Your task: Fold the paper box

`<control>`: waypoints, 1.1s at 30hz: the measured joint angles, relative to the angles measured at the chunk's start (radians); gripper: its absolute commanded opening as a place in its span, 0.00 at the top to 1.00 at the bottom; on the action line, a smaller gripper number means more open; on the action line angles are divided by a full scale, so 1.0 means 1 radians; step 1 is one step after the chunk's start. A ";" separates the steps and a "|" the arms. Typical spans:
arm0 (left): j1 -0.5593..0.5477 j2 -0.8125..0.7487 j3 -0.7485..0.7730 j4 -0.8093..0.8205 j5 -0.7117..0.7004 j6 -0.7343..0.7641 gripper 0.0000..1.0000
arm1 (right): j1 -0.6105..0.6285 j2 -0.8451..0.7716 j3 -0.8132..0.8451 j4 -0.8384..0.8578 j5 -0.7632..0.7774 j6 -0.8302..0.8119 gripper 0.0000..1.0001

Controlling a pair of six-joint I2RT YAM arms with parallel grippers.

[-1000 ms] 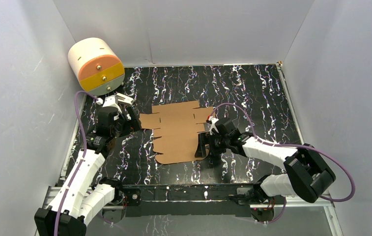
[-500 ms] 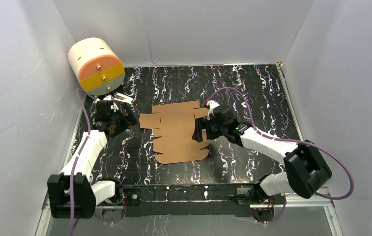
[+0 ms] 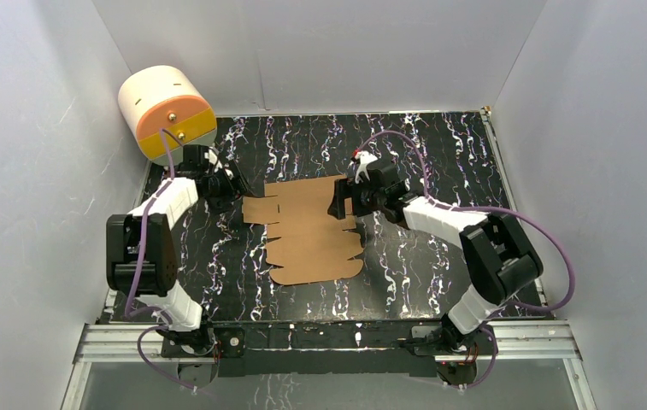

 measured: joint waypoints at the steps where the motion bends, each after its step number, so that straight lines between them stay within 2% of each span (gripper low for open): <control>1: 0.000 0.015 0.010 0.000 0.004 0.004 0.25 | -0.006 0.014 0.011 0.011 -0.004 -0.001 0.01; 14: 0.000 0.172 0.095 -0.035 0.021 0.057 0.45 | -0.075 0.194 0.060 0.125 -0.058 0.006 0.01; 17: -0.006 0.191 0.108 -0.052 0.013 0.073 0.54 | -0.074 0.203 0.059 0.147 -0.067 0.006 0.01; 20: -0.016 0.201 0.114 -0.064 -0.001 0.085 0.69 | -0.075 0.213 0.059 0.165 -0.072 0.006 0.01; 23: -0.033 0.209 0.118 -0.077 -0.012 0.096 0.77 | -0.075 0.225 0.059 0.180 -0.077 0.006 0.01; 26: -0.063 0.209 0.130 -0.100 -0.047 0.107 0.87 | -0.075 0.227 0.049 0.200 -0.080 0.007 0.01; 33: -0.177 0.209 0.217 -0.168 -0.214 0.133 0.93 | -0.075 0.227 0.023 0.251 -0.080 0.006 0.01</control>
